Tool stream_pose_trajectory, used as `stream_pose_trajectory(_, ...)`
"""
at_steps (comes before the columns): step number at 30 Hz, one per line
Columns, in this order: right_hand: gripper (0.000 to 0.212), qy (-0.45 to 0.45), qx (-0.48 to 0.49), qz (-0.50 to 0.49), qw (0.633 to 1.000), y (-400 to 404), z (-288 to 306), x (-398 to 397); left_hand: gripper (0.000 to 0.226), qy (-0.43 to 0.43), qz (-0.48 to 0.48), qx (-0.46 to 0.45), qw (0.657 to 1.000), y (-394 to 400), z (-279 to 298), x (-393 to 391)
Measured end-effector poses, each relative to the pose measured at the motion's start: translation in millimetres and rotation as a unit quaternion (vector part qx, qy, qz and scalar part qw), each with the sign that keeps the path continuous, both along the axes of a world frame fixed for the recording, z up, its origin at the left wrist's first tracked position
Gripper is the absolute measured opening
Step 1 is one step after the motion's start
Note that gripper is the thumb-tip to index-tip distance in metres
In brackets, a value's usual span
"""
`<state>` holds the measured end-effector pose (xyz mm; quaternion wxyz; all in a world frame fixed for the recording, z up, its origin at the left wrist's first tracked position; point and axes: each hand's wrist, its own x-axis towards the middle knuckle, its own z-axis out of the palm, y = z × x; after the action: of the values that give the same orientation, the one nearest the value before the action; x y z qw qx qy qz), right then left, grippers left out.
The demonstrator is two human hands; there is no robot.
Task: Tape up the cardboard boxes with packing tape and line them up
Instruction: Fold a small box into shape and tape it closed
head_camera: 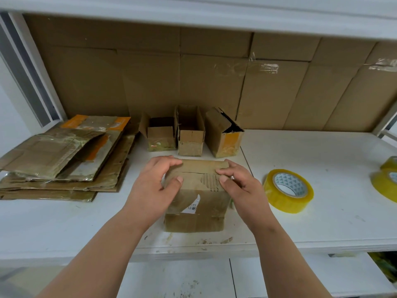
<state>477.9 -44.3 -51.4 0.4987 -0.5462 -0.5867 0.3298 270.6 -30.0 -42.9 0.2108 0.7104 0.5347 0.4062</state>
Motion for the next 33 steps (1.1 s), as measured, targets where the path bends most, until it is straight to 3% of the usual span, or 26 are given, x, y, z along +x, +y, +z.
stream_pose_trajectory(4,0.025,-0.06,0.01,-0.015,0.998,-1.7,-5.1,6.0,0.028,0.012,-0.009,-0.005,1.0,-0.3,3.1,4.7)
stream_pose_trajectory(8,0.047,-0.115,0.058,-0.052,0.99,-6.1,-15.4,11.4,0.022,0.004,0.004,-0.019,1.0,-1.7,6.1,8.3)
stream_pose_trajectory(12,0.037,-0.183,0.061,-0.212,0.958,-2.4,-32.5,33.6,0.017,-0.008,0.018,-0.022,1.0,-5.4,5.8,12.2)
stream_pose_trajectory(14,0.049,-0.261,-0.017,-0.279,0.924,0.2,-37.8,54.4,0.015,-0.006,0.024,-0.02,0.999,-6.6,5.2,13.7)
stream_pose_trajectory(17,0.067,-0.372,-0.199,-0.297,0.857,0.5,-38.5,79.2,0.016,-0.014,0.031,-0.024,0.999,-8.3,4.4,15.2)
stream_pose_trajectory(19,0.062,-0.425,-0.248,-0.284,0.823,0.5,-36.8,86.2,0.016,-0.014,0.04,-0.027,0.999,-8.6,4.5,16.7)
stream_pose_trajectory(22,0.05,-0.471,-0.254,-0.263,0.803,2.2,-30.2,90.2,0.017,0.018,0.067,-0.005,0.998,-5.9,5.1,19.3)
stream_pose_trajectory(25,0.042,-0.462,-0.24,-0.236,0.821,1.4,-29.7,86.9,0.014,0.062,0.085,0.027,0.994,-2.8,8.5,23.4)
stream_pose_trajectory(30,0.032,-0.304,-0.142,-0.228,0.914,0.4,-17.2,78.7,0.009,0.1,0.06,0.036,0.993,-1.3,14.1,24.6)
stream_pose_trajectory(33,0.031,-0.235,-0.064,-0.193,0.95,-3.8,5.2,67.6,0.009,0.121,0.053,0.034,0.991,-2.3,19.0,23.9)
